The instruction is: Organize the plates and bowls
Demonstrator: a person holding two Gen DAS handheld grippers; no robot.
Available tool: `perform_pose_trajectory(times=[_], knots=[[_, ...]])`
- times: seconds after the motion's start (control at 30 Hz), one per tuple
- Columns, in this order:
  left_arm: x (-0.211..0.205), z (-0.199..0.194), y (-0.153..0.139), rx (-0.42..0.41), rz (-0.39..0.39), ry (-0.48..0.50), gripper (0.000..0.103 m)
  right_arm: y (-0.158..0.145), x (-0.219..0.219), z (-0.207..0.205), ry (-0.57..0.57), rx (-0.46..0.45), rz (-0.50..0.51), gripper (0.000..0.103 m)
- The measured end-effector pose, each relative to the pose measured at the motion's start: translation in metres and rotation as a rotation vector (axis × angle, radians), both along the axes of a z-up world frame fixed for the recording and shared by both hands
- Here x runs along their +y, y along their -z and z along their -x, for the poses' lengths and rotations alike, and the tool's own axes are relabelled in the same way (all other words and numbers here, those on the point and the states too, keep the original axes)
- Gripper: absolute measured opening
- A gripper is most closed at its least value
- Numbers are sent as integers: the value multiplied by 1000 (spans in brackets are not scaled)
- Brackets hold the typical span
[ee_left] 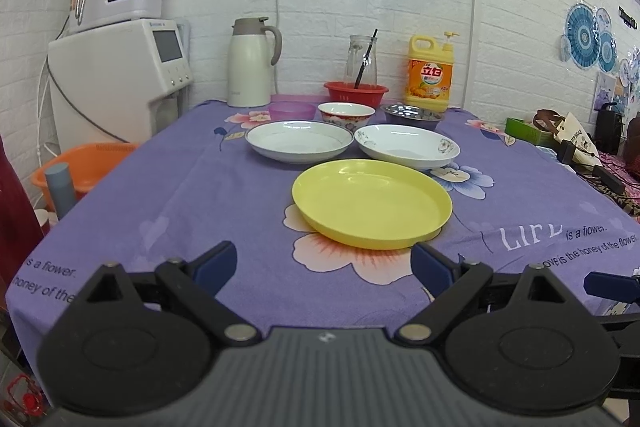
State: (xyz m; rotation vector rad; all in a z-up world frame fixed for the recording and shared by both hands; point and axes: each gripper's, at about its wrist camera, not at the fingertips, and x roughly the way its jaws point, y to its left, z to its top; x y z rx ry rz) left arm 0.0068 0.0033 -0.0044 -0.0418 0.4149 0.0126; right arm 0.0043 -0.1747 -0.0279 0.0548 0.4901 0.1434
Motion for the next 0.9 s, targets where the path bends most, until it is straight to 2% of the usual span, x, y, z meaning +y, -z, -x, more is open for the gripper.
perform_pose_trajectory(times=[0.37,0.9], knots=[[3,-13,5,29,13,3,92,5,-2,-10,3,32,-2,103],[1,-14,5,21,23,47,92,4,-3,-8,10,19,-10,103]])
